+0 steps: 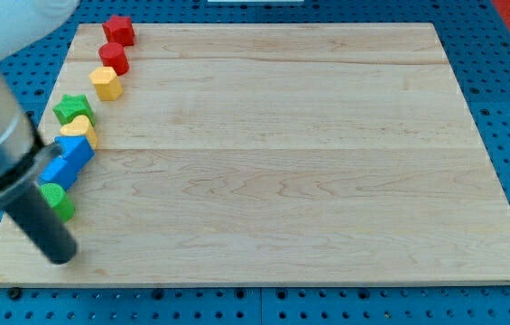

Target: Adjust the green circle blue blocks to form a vertical line of blocks

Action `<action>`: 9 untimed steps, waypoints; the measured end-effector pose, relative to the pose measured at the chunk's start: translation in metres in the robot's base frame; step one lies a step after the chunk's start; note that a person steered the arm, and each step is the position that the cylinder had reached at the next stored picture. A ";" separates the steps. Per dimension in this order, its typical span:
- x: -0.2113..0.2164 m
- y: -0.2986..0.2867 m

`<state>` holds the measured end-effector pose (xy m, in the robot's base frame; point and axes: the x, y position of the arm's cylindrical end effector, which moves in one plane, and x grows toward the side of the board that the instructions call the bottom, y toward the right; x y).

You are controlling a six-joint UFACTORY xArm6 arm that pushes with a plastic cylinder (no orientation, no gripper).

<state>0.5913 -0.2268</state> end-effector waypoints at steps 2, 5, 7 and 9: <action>-0.030 -0.077; -0.119 -0.077; -0.112 -0.055; -0.111 -0.022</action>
<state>0.4805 -0.2490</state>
